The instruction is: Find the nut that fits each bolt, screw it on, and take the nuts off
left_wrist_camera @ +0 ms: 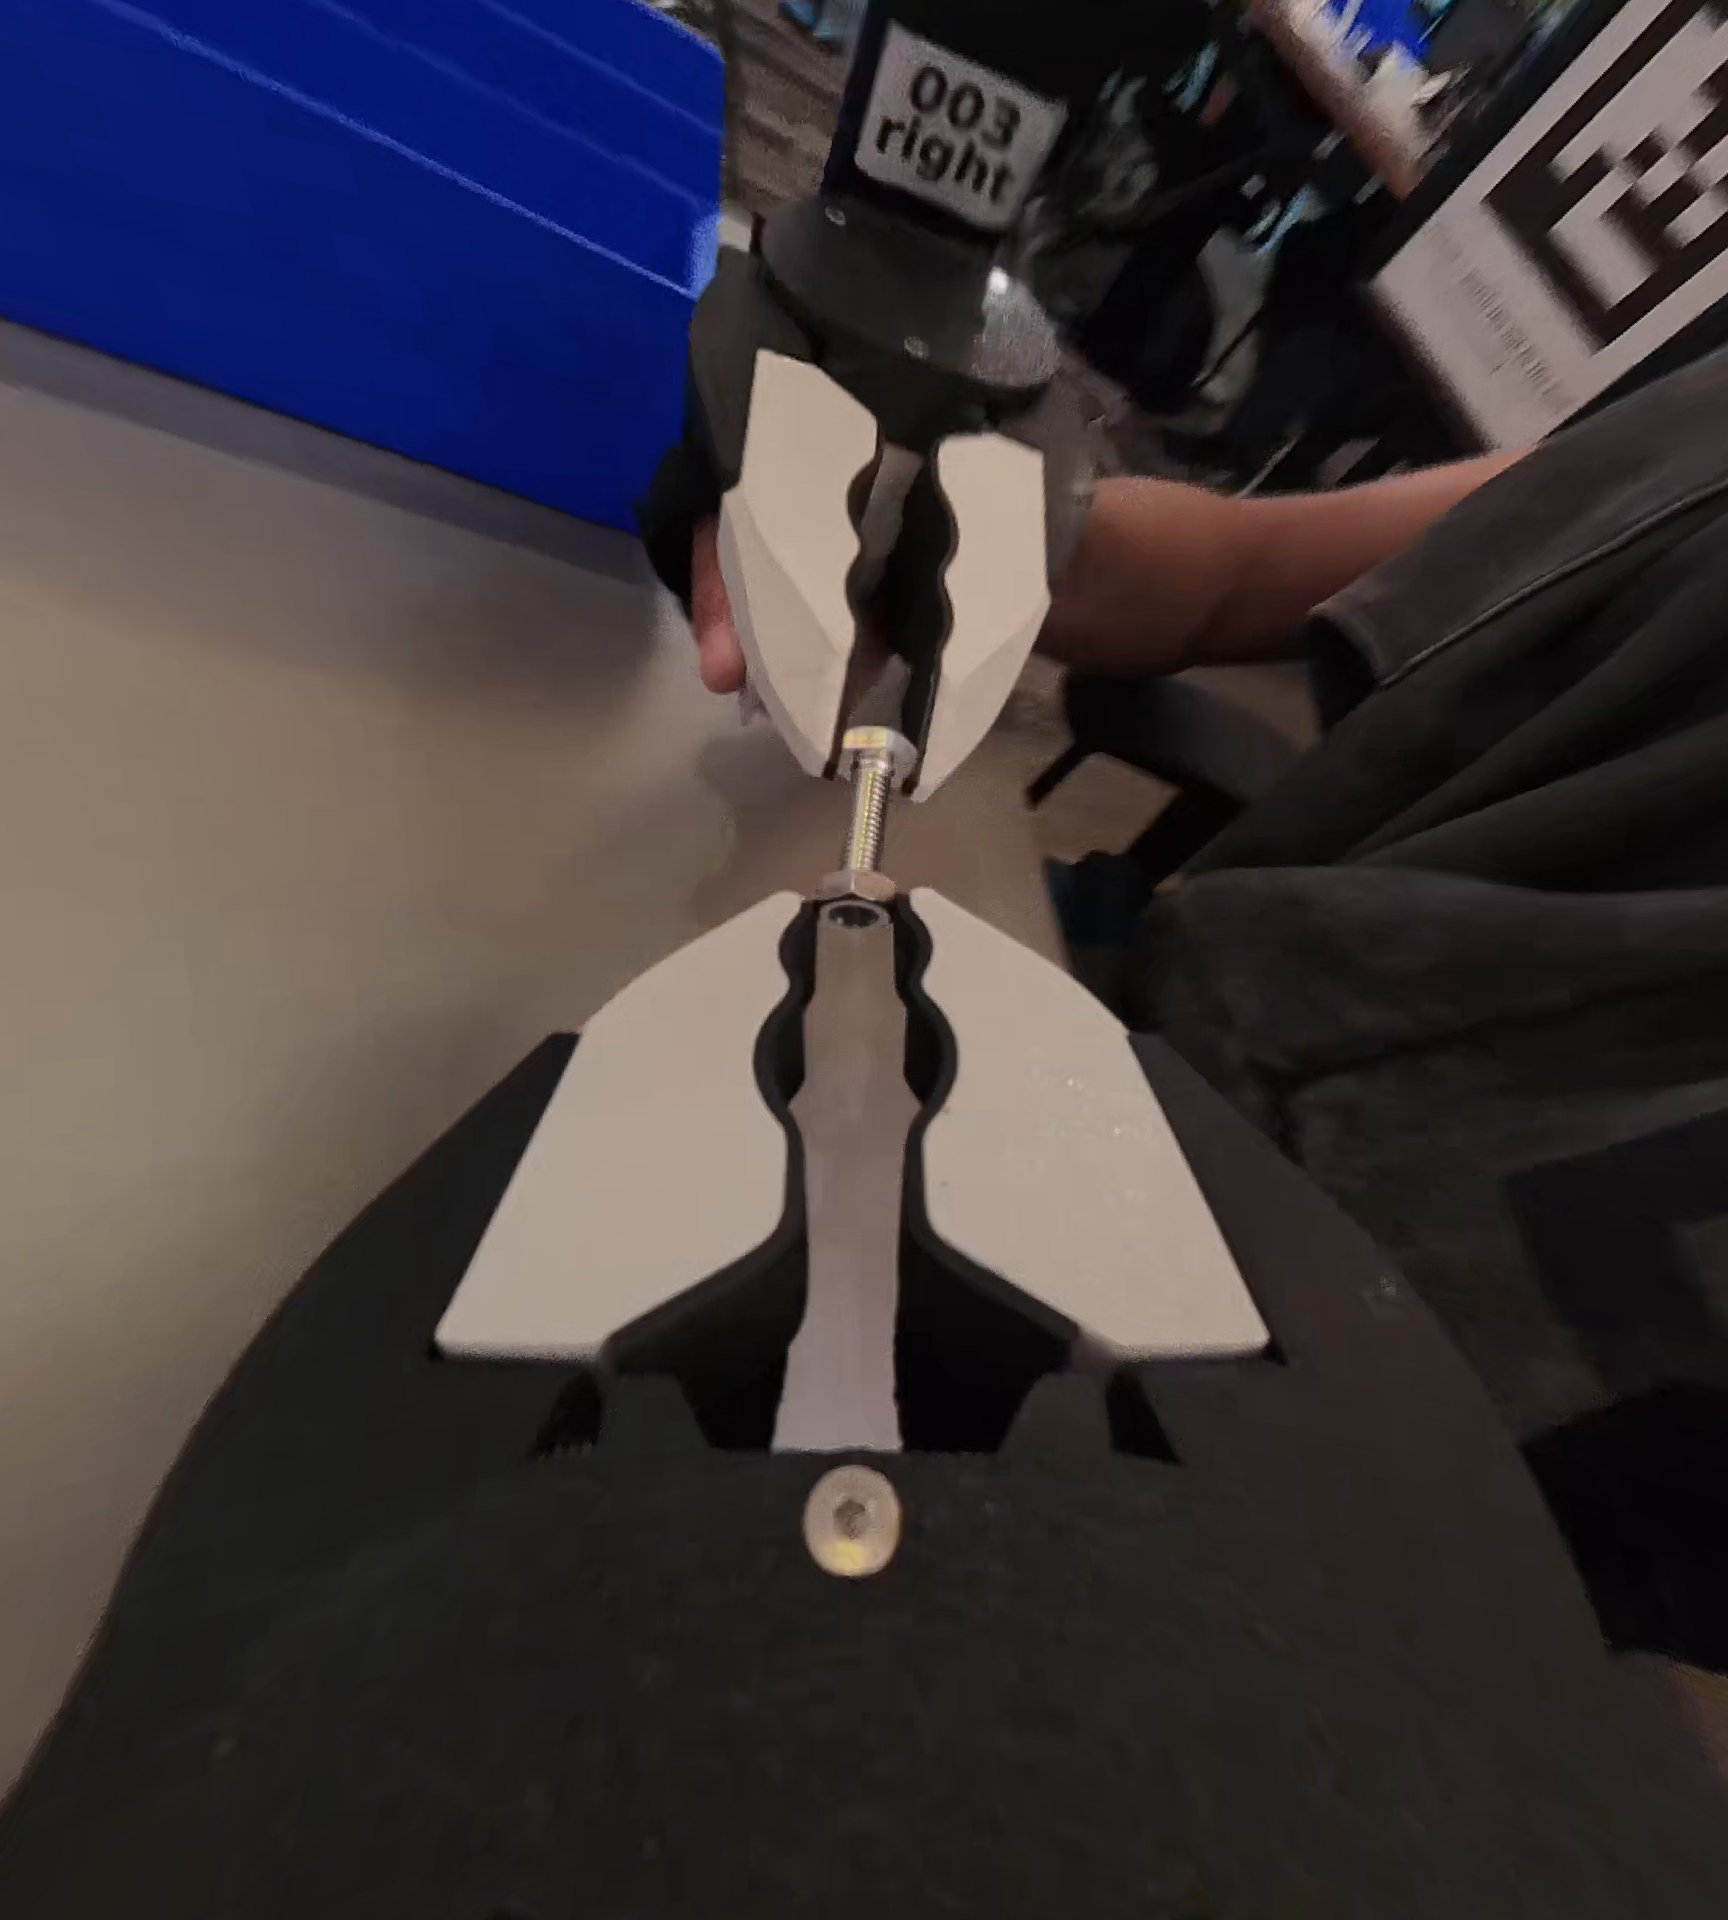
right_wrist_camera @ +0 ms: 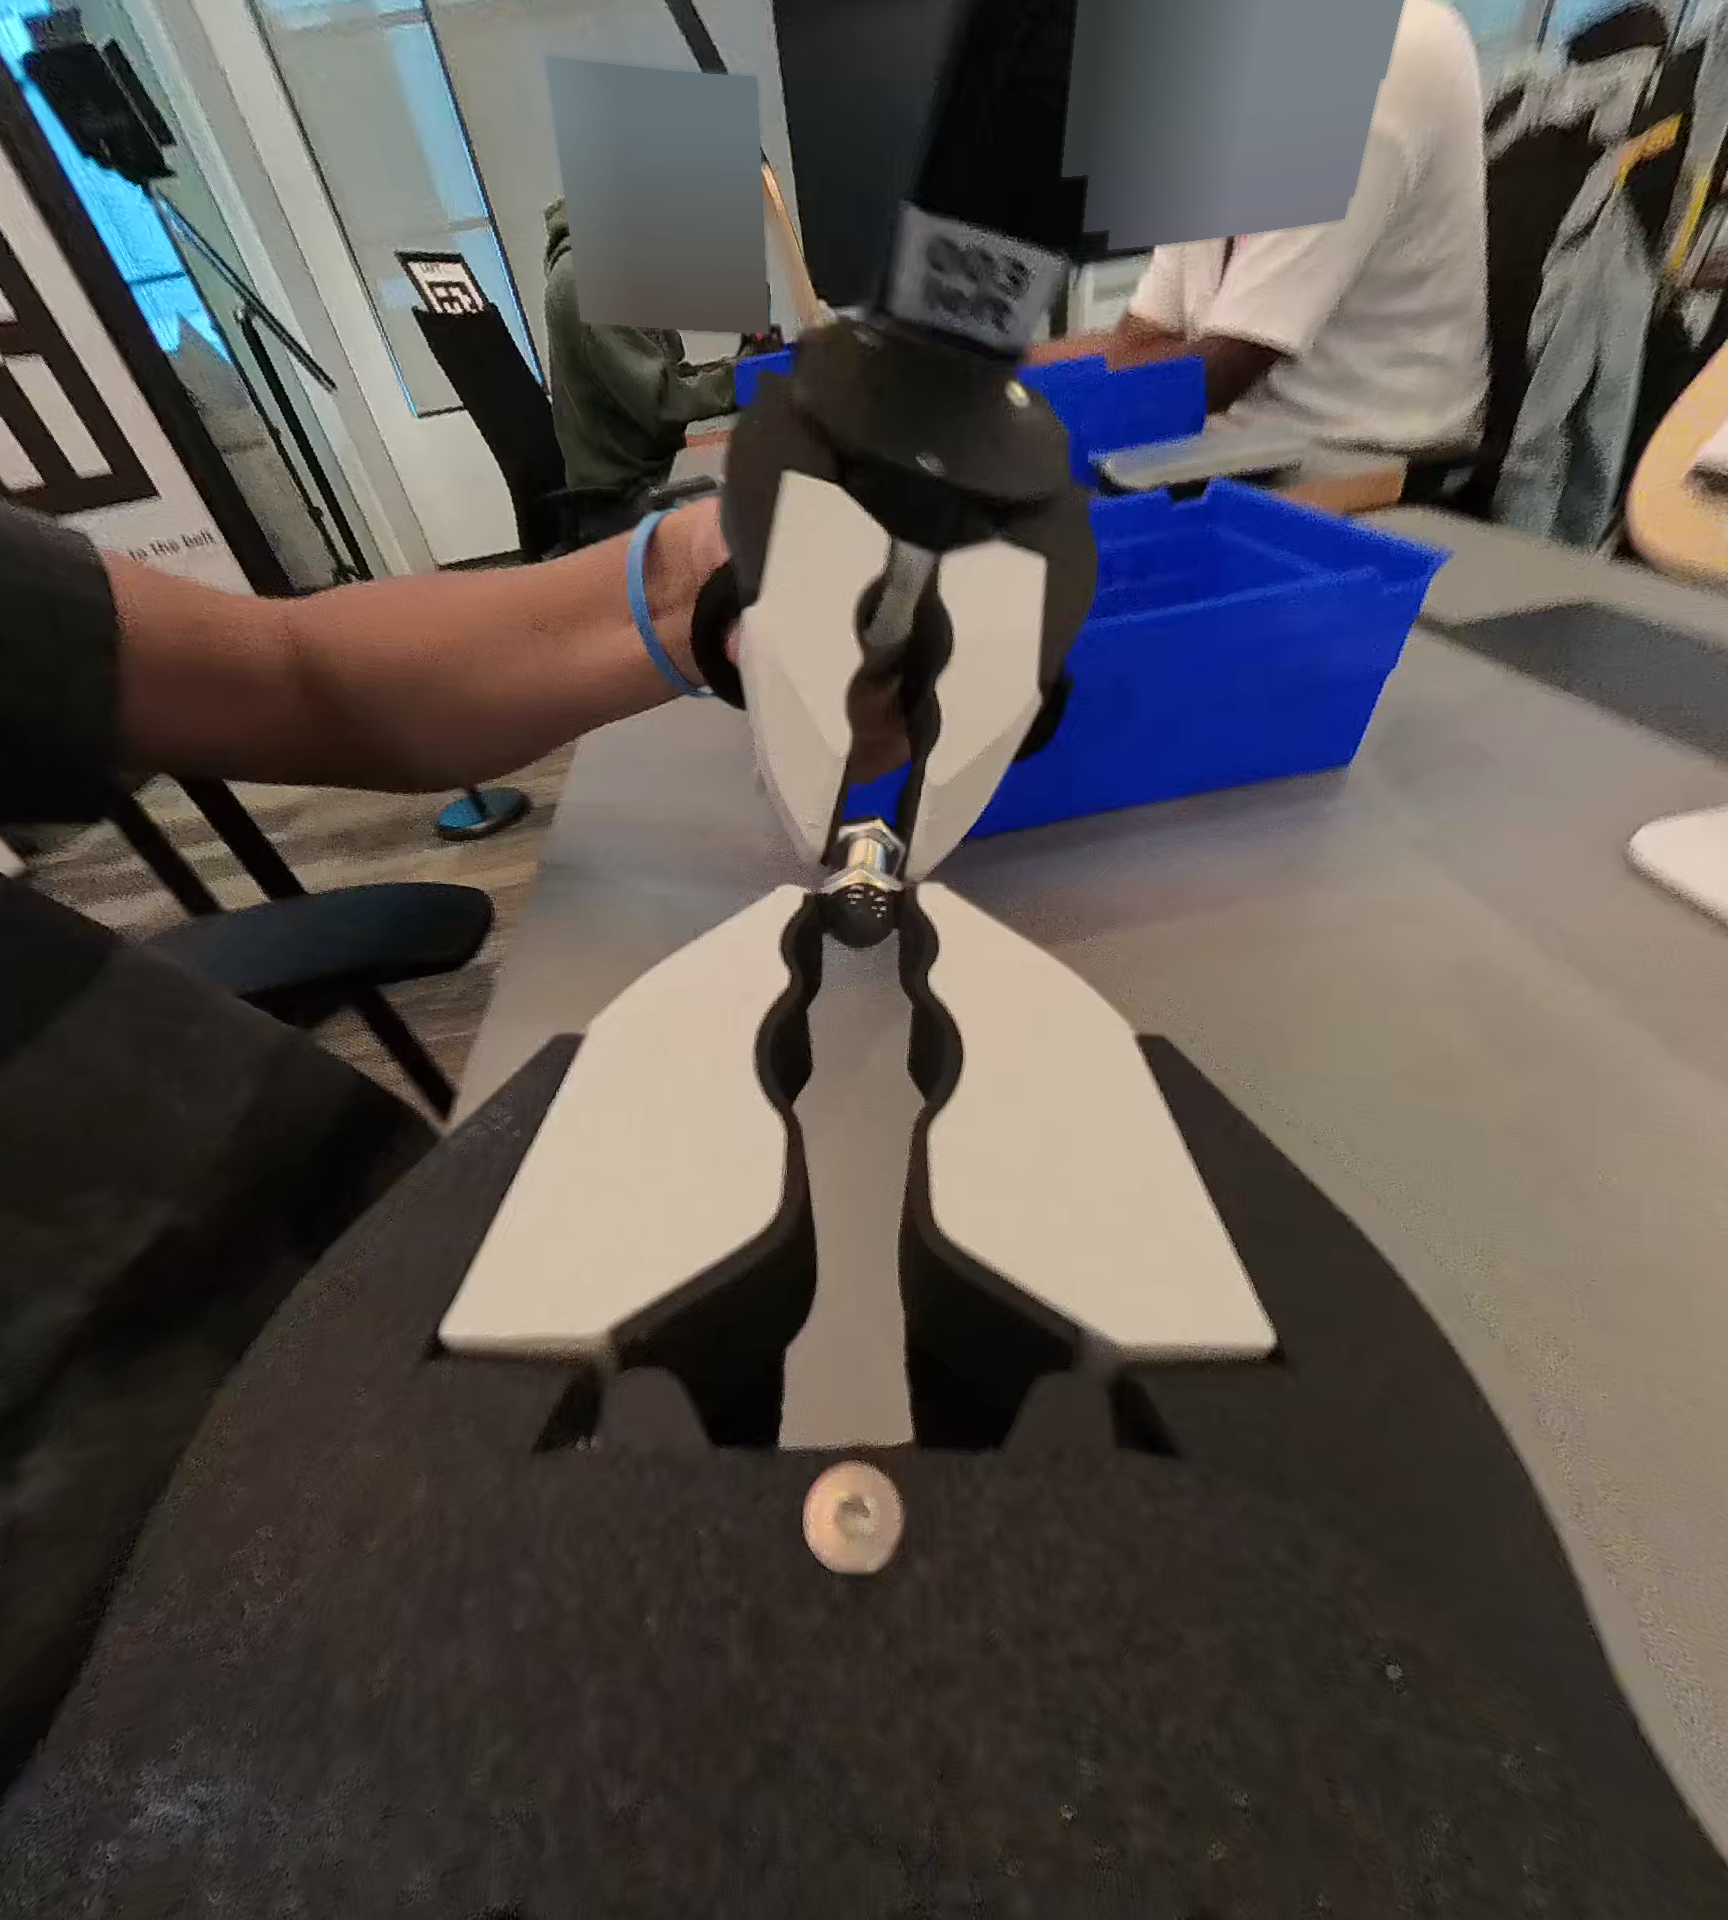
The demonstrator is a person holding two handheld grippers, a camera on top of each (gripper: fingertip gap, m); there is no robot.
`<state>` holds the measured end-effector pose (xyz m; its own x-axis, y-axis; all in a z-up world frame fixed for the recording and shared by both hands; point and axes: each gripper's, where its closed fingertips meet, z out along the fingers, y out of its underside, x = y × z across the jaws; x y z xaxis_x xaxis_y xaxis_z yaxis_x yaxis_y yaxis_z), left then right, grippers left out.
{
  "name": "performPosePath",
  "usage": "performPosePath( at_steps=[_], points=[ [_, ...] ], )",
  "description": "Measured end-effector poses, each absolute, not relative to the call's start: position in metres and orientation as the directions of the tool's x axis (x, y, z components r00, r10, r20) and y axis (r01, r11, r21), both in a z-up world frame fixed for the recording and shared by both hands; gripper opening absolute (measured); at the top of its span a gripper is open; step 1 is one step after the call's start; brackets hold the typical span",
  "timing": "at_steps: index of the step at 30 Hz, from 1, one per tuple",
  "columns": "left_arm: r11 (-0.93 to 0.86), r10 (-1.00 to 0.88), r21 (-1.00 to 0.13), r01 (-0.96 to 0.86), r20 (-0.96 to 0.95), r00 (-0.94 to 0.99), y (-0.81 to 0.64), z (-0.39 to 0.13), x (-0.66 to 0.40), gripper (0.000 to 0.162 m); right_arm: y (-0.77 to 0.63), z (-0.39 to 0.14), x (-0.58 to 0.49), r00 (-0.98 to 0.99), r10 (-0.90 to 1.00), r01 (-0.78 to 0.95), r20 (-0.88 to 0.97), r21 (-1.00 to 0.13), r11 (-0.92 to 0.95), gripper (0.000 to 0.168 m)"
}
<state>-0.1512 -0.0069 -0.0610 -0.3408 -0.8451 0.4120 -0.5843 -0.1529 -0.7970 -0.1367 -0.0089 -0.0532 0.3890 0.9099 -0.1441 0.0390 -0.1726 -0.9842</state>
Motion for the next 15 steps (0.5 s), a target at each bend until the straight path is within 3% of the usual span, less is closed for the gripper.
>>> performPosePath(
  at_steps=[7,15],
  points=[
    [0.100,-0.960,-0.856,-0.508,0.051,-0.275,-0.006,-0.064,-0.149,0.014,-0.010,-0.056,-0.135,0.301,0.800,-0.187,-0.518,-0.855,-0.483,0.015],
    [0.420,-0.905,-0.752,-0.508,-0.388,-0.174,0.005,-0.082,-0.146,0.014,-0.004,-0.077,-0.133,0.086,0.537,-0.368,-0.839,-0.527,-0.766,0.014]
  ],
)
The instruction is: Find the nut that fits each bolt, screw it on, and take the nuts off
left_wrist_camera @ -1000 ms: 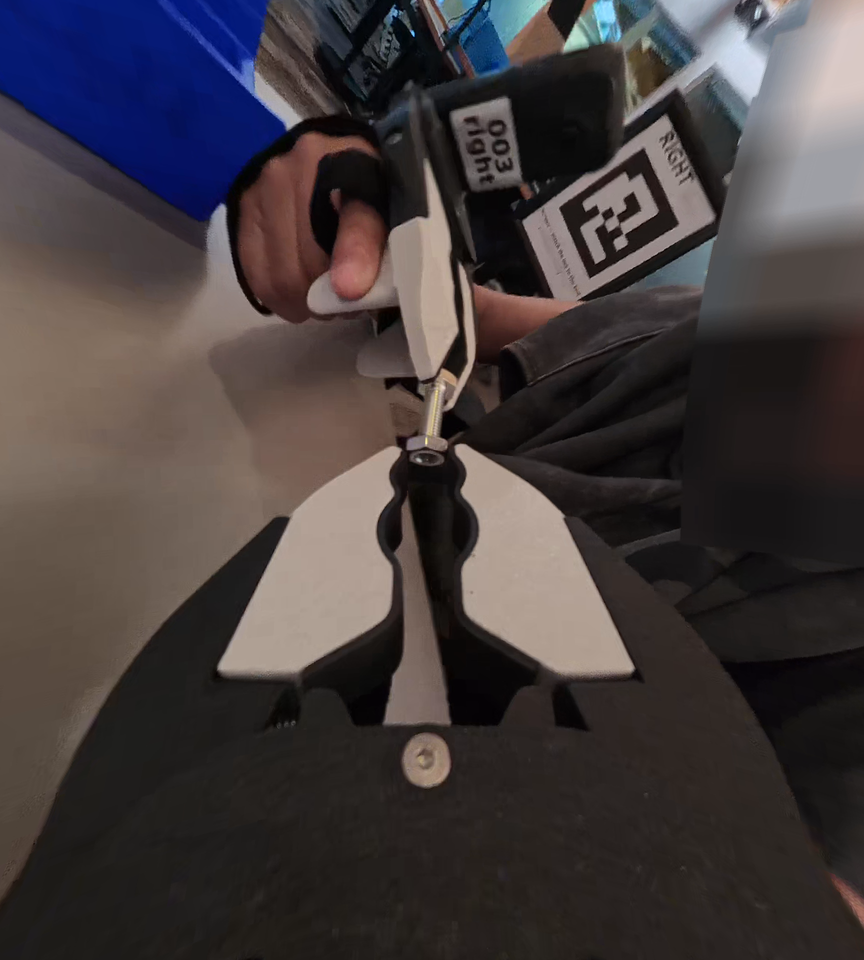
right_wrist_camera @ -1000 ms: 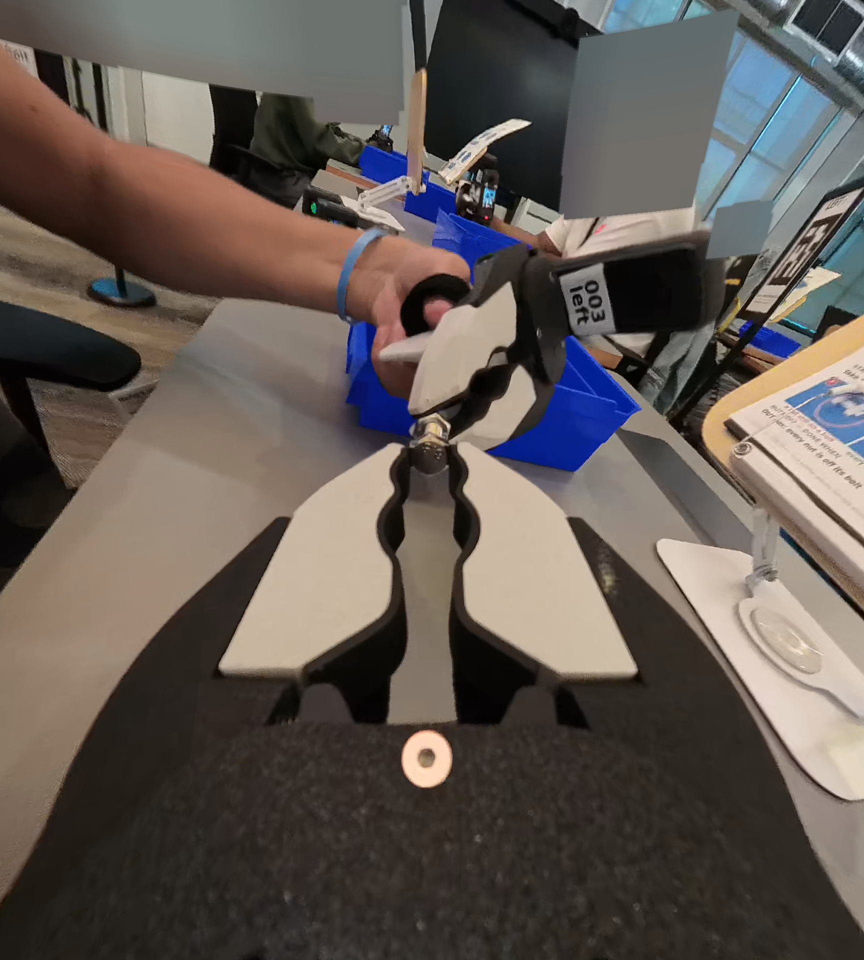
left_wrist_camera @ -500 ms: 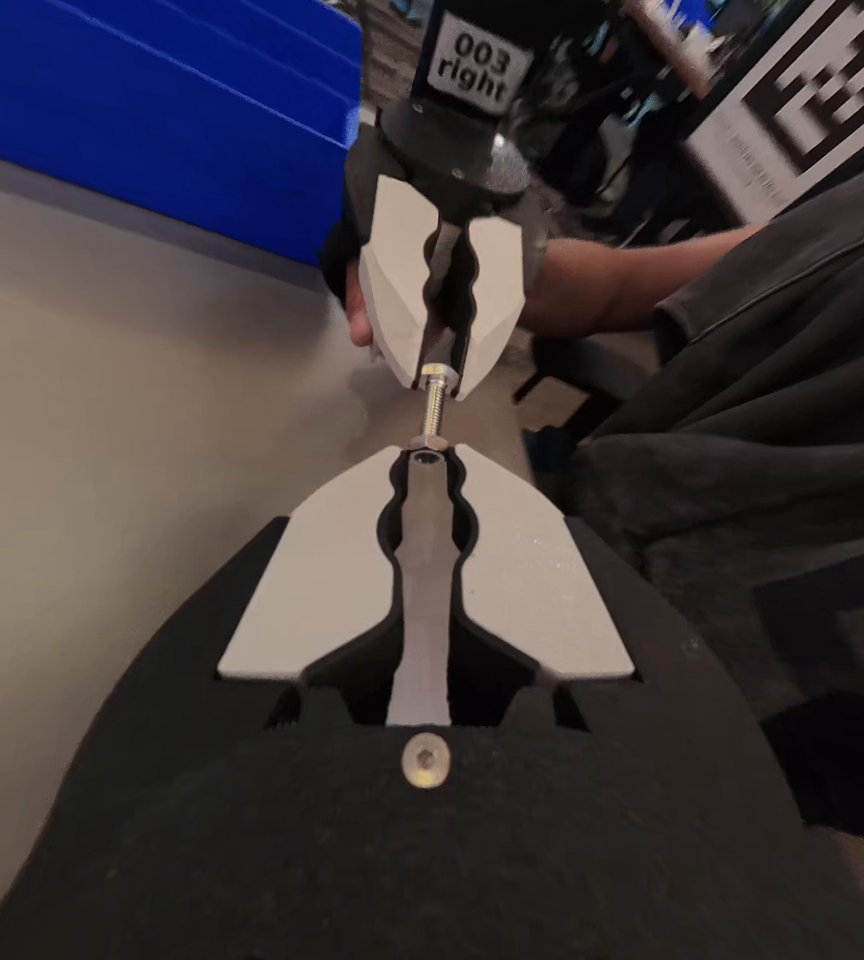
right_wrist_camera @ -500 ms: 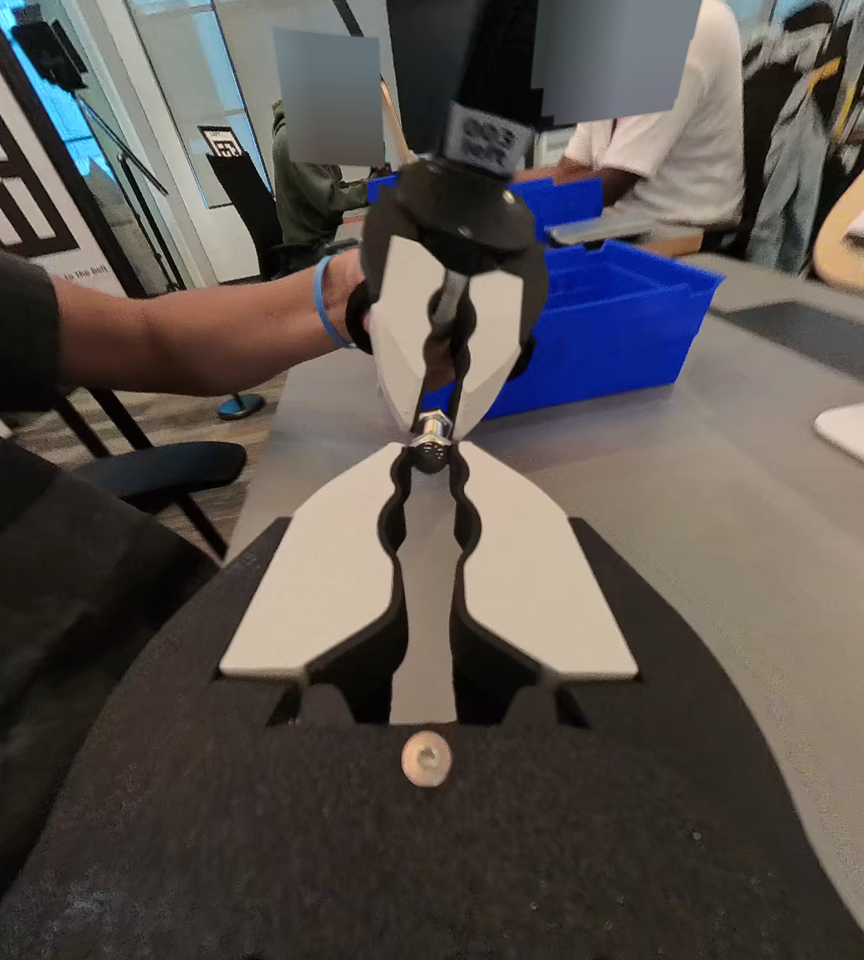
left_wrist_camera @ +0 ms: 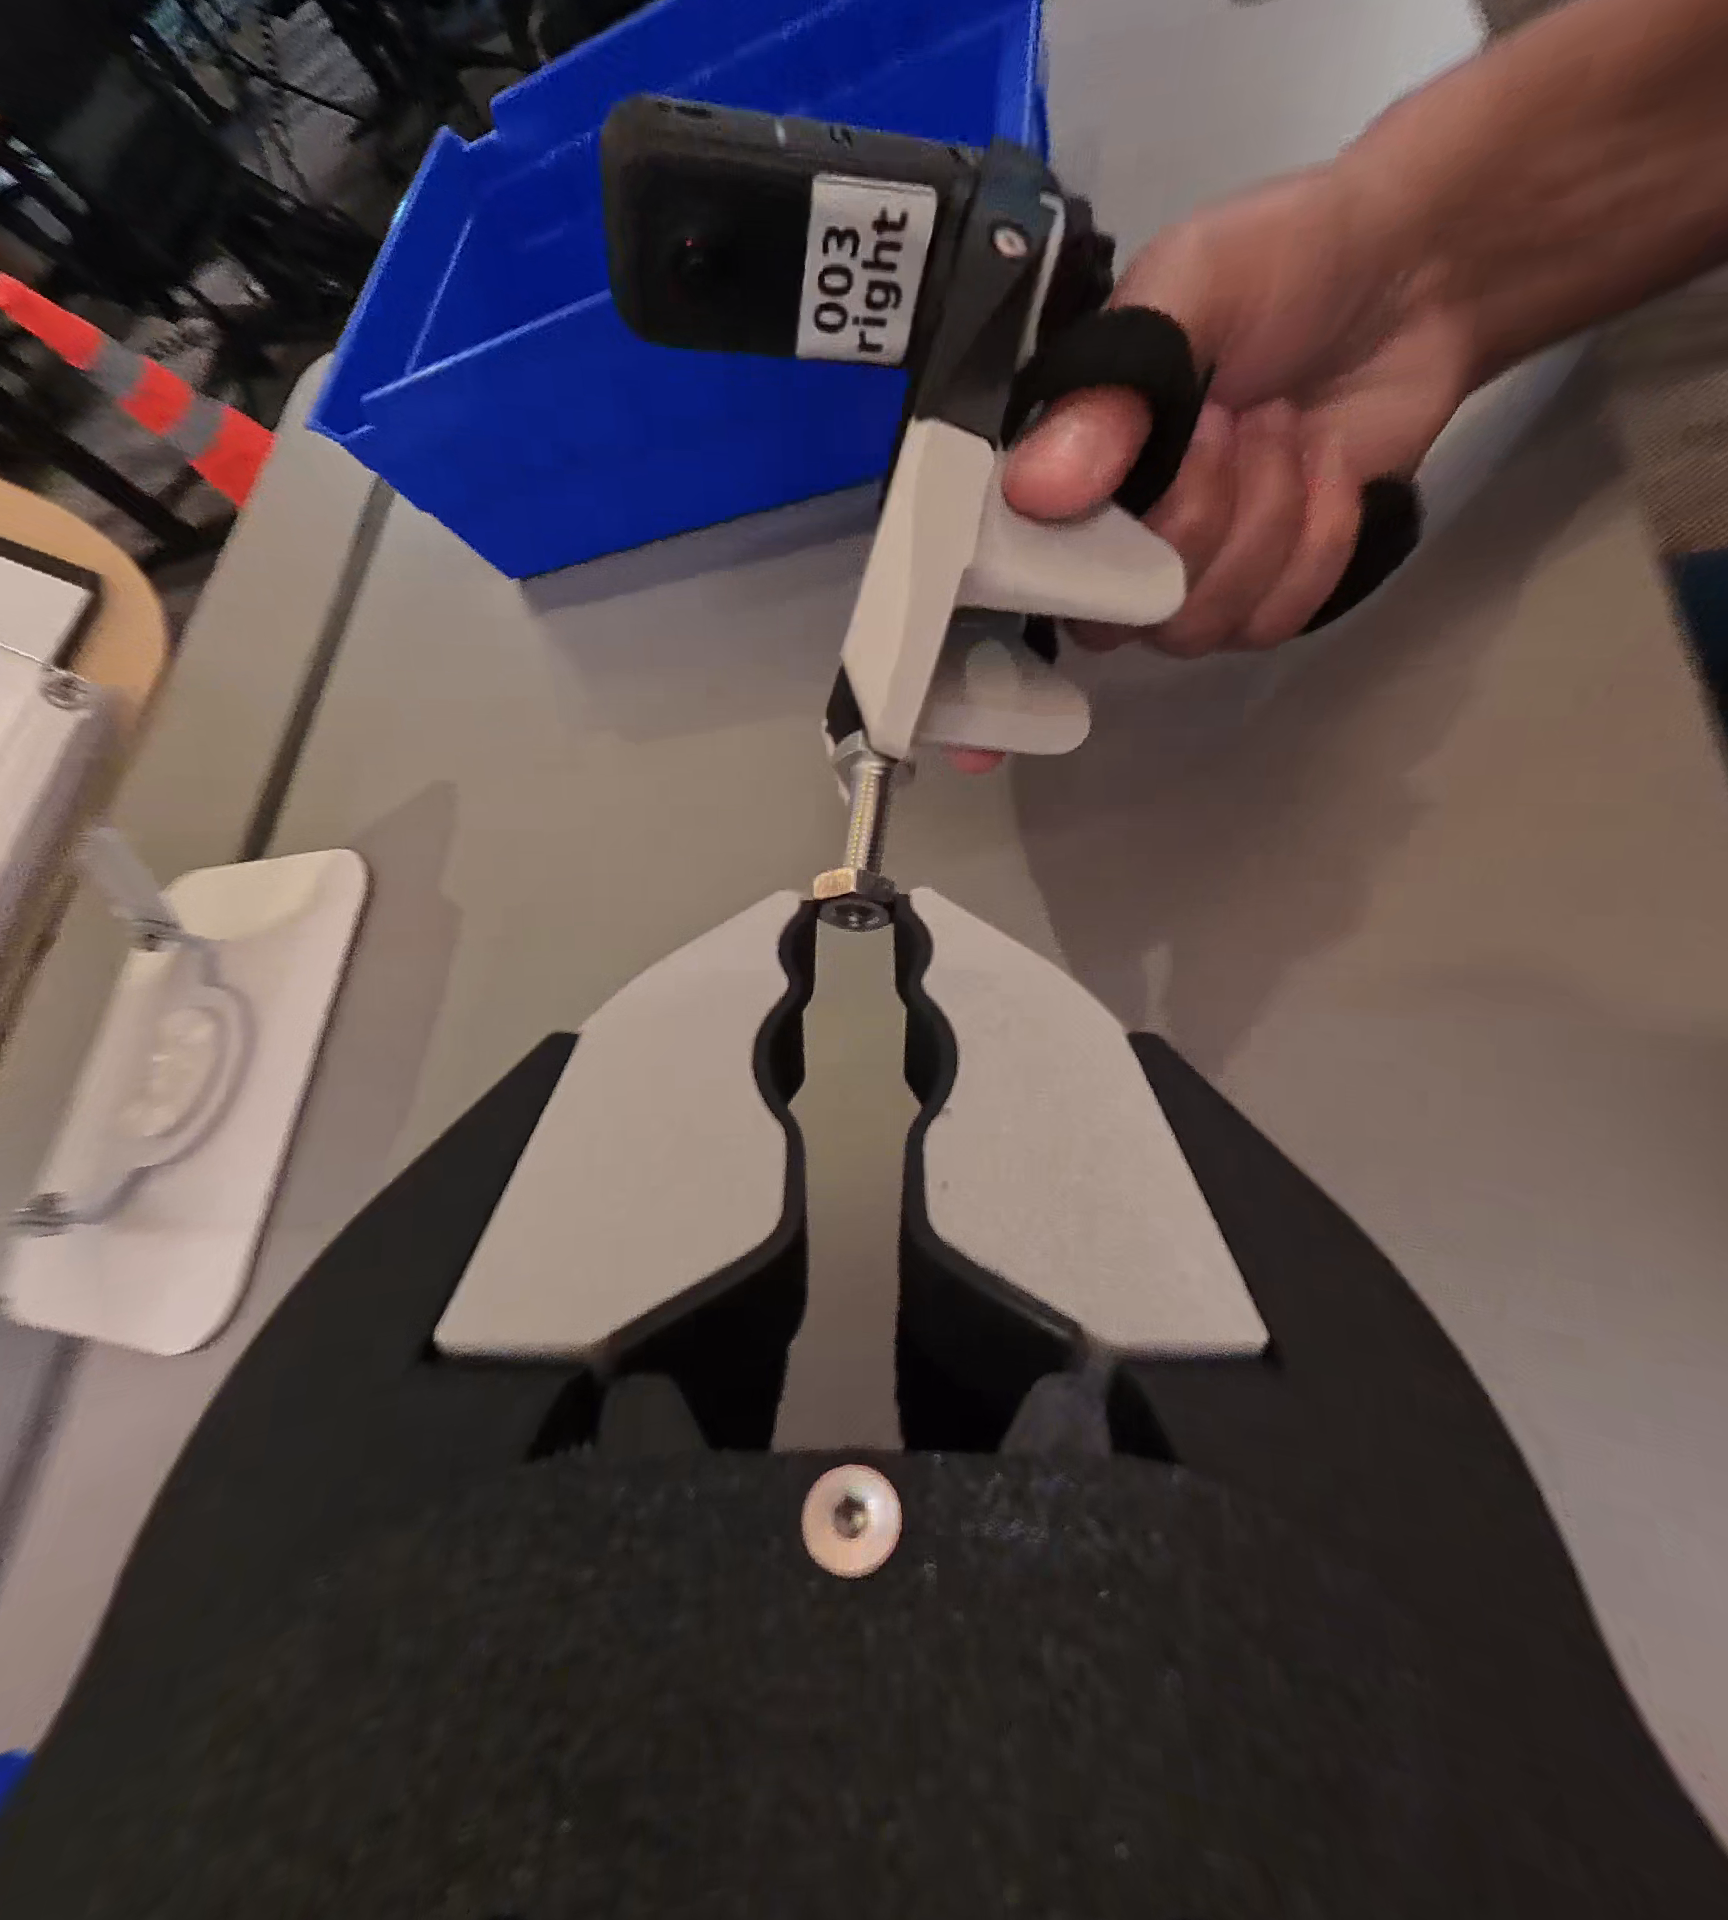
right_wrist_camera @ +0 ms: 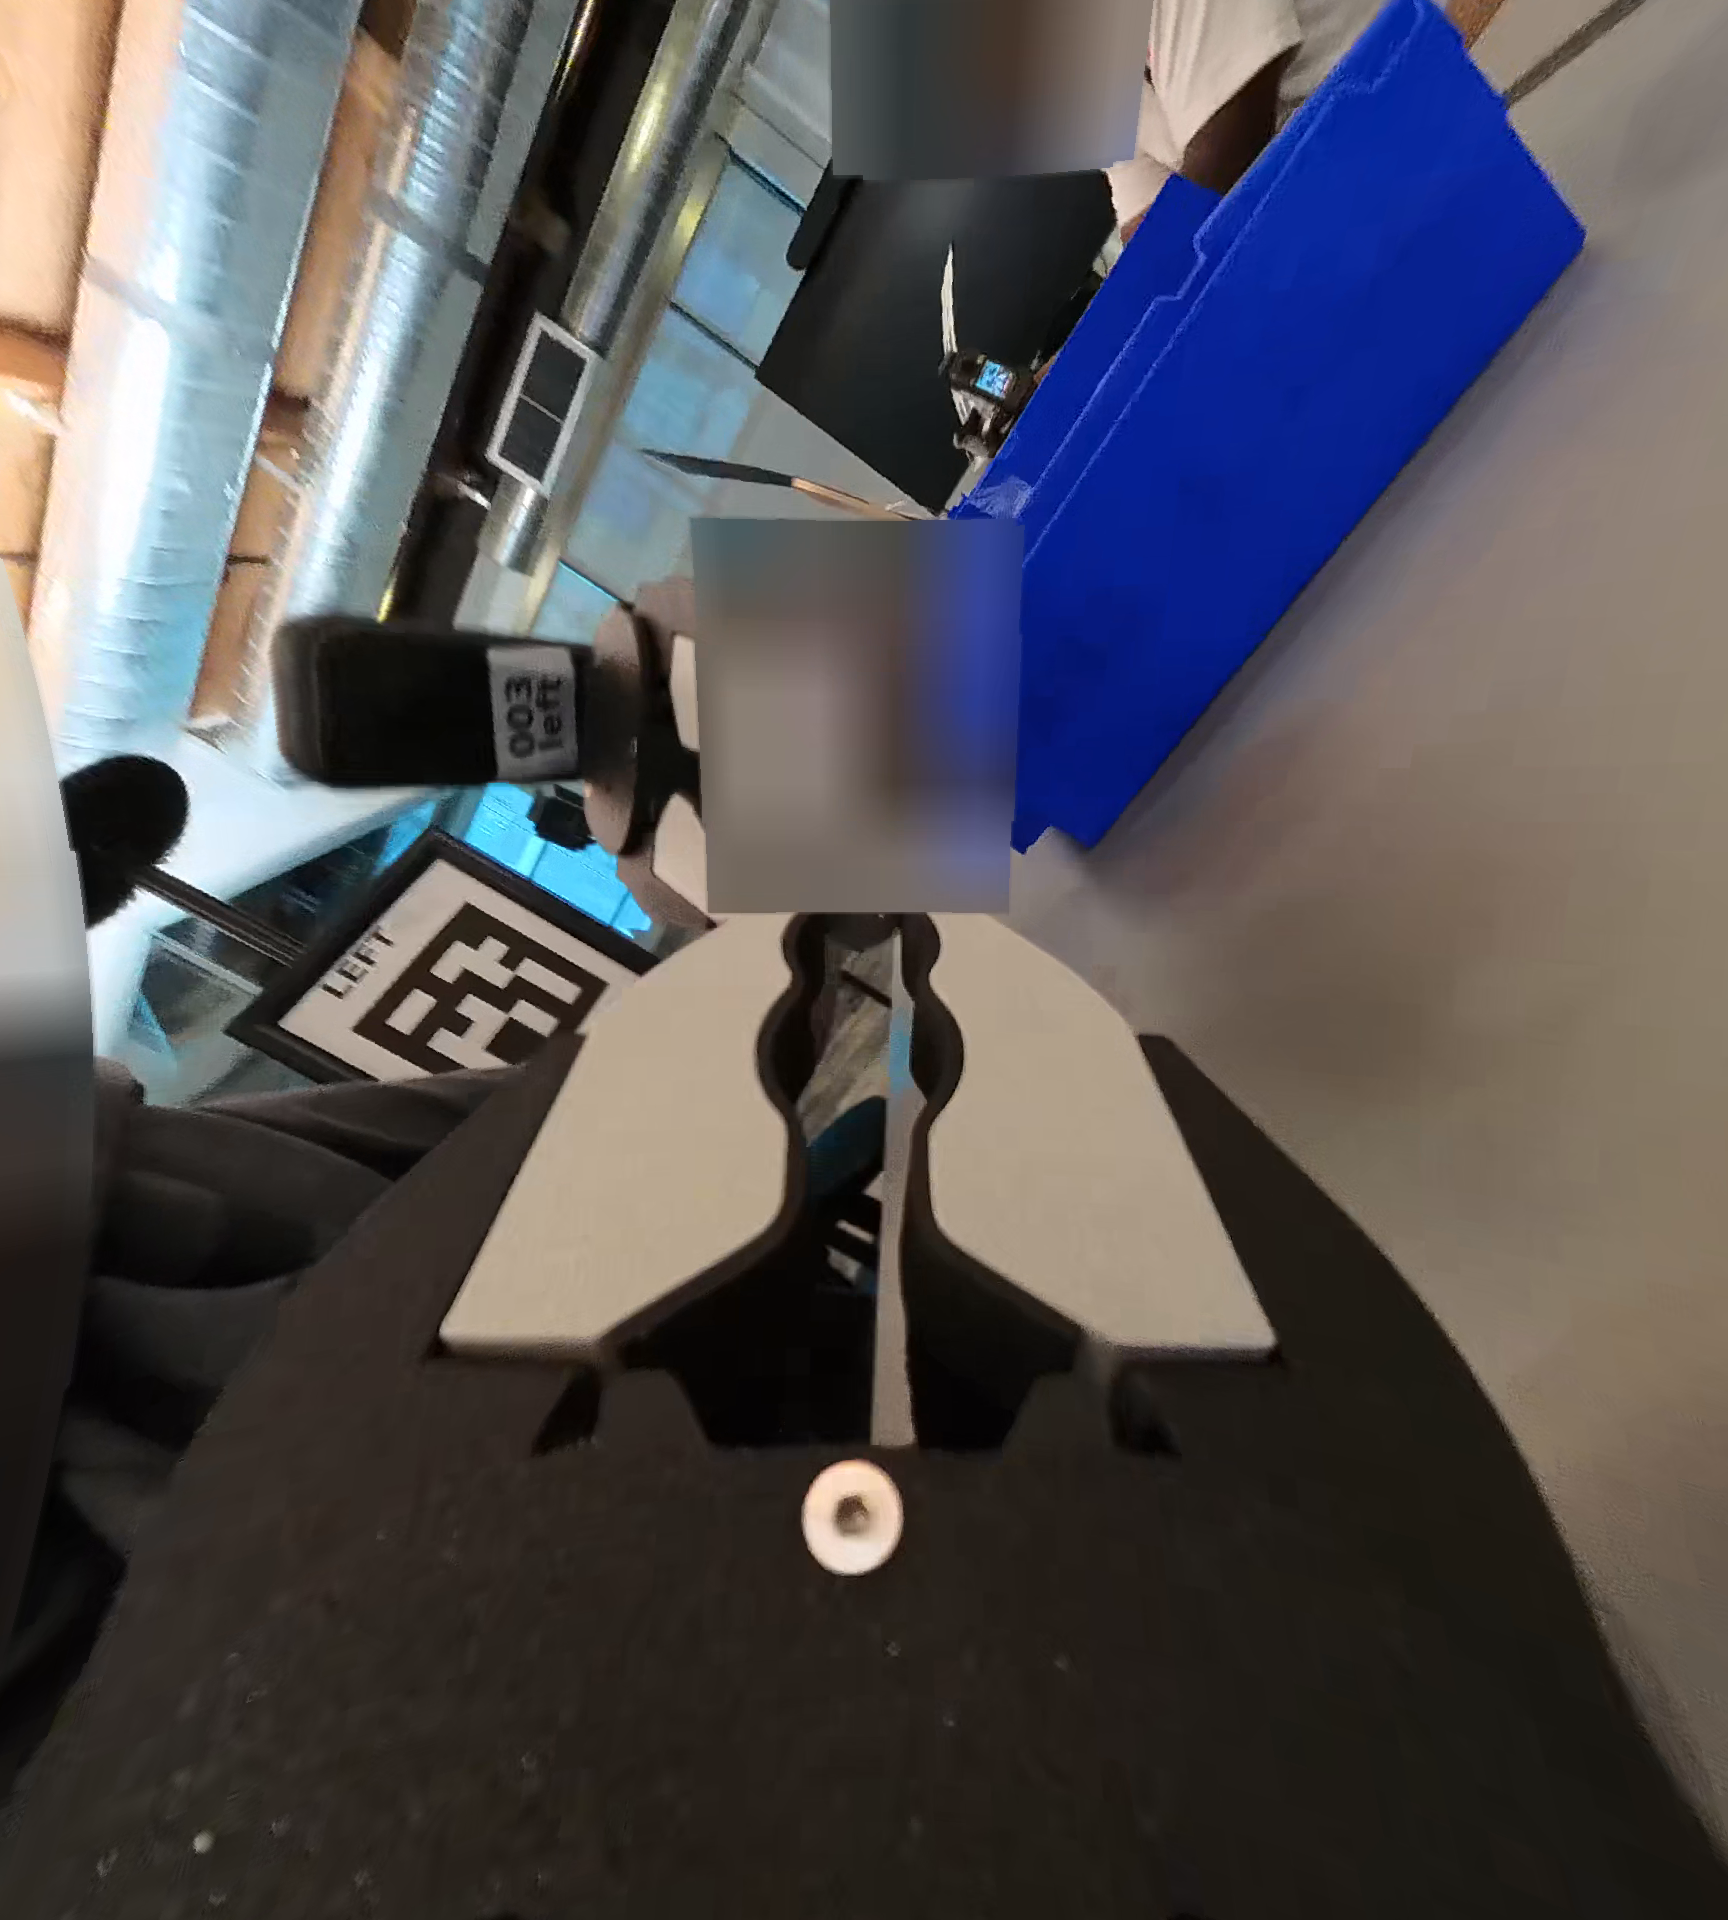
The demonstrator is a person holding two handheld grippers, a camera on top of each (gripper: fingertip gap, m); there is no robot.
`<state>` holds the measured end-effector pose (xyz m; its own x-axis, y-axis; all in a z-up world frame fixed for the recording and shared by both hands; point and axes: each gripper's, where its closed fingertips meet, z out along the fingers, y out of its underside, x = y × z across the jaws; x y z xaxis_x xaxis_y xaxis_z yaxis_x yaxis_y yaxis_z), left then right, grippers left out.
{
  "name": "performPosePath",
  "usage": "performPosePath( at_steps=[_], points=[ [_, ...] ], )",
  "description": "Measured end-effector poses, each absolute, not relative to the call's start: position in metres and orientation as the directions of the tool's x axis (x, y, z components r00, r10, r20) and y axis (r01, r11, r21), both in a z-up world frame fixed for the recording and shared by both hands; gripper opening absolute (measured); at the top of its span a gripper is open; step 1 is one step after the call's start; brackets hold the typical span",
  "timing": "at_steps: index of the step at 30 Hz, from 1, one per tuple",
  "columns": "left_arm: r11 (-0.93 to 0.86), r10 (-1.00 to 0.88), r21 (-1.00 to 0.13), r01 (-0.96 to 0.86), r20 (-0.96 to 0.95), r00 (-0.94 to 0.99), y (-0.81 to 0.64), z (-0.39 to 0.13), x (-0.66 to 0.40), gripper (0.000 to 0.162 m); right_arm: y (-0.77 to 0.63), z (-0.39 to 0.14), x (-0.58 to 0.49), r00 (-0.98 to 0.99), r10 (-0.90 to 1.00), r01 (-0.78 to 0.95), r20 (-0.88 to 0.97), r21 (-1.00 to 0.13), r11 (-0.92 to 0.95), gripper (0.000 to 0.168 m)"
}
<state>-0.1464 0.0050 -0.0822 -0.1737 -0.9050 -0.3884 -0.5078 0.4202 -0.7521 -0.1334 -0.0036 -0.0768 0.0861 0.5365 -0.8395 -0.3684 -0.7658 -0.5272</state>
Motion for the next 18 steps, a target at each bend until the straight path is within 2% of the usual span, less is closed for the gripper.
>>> performPosePath(
  at_steps=[3,6,8,11,15,18],
  points=[
    [0.468,-0.876,-0.727,-0.503,-0.457,-0.155,0.005,-0.082,-0.147,0.014,-0.003,-0.077,-0.133,0.029,0.502,-0.390,-0.864,-0.472,-0.790,0.014],
    [0.390,-0.918,-0.756,-0.525,-0.366,-0.153,0.003,-0.084,-0.149,0.016,-0.004,-0.075,-0.135,0.017,0.511,-0.385,-0.860,-0.477,-0.790,0.015],
    [0.344,-0.938,-0.757,-0.555,-0.308,-0.160,0.002,-0.088,-0.153,0.023,-0.005,-0.068,-0.132,0.008,0.543,-0.396,-0.840,-0.501,-0.769,0.015],
    [0.282,-0.959,-0.803,-0.526,-0.254,-0.127,0.001,-0.084,-0.157,0.025,-0.006,-0.061,-0.129,0.059,0.597,-0.384,-0.800,-0.570,-0.726,0.014],
    [-0.035,-0.985,-0.916,-0.400,0.098,-0.140,-0.017,-0.077,-0.158,0.031,-0.009,-0.057,-0.130,0.165,0.701,-0.362,-0.694,-0.704,-0.612,0.014],
    [-0.107,-0.975,-0.945,-0.308,0.161,-0.155,-0.020,-0.078,-0.161,0.027,-0.015,-0.055,-0.139,0.190,0.762,-0.323,-0.619,-0.773,-0.546,0.014]
  ],
)
